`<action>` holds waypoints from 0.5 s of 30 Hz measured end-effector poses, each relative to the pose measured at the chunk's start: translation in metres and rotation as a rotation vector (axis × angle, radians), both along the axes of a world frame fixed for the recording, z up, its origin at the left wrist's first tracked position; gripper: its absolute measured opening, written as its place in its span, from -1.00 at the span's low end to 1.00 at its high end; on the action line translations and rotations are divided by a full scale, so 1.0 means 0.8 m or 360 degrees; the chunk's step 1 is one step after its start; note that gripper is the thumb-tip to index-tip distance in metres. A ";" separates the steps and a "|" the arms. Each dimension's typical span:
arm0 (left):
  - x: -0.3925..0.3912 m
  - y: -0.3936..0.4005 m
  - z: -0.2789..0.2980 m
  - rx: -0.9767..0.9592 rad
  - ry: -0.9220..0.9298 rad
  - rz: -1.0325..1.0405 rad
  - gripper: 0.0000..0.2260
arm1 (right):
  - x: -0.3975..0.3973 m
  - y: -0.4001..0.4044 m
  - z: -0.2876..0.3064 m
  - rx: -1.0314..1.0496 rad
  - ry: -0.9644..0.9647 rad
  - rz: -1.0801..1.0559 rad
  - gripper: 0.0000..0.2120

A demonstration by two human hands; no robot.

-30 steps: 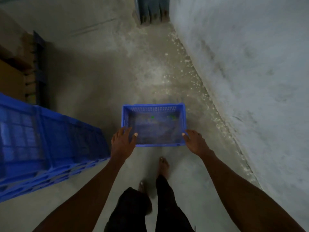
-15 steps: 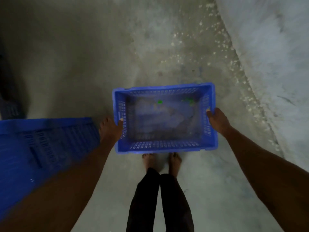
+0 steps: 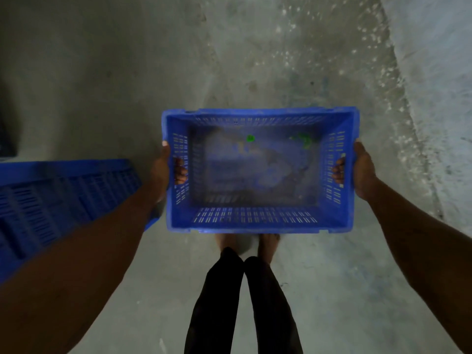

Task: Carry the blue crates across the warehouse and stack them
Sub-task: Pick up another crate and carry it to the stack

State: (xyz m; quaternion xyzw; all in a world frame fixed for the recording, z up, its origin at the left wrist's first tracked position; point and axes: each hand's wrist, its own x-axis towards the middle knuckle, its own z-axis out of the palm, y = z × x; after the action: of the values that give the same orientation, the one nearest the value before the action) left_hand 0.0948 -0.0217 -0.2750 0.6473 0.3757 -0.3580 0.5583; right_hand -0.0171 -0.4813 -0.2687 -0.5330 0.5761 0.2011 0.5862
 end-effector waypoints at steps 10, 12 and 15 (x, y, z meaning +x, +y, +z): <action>-0.007 0.010 0.097 -0.0018 -0.0018 0.0009 -0.44 | -0.027 -0.008 0.098 0.0259 -0.0159 0.0014 -0.40; -0.011 0.015 0.138 -0.0062 -0.0019 -0.0007 -0.43 | -0.039 -0.009 0.139 0.0283 -0.0200 -0.0014 -0.40; -0.019 0.016 0.217 -0.0088 -0.0031 -0.0031 -0.42 | -0.054 -0.002 0.214 0.0228 -0.0224 -0.0027 -0.38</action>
State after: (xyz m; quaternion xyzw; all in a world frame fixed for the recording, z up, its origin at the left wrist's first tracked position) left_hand 0.0798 -0.0085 -0.1013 0.6387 0.3539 -0.3673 0.5761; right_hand -0.0604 -0.4829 -0.0976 -0.4976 0.5220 0.1990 0.6636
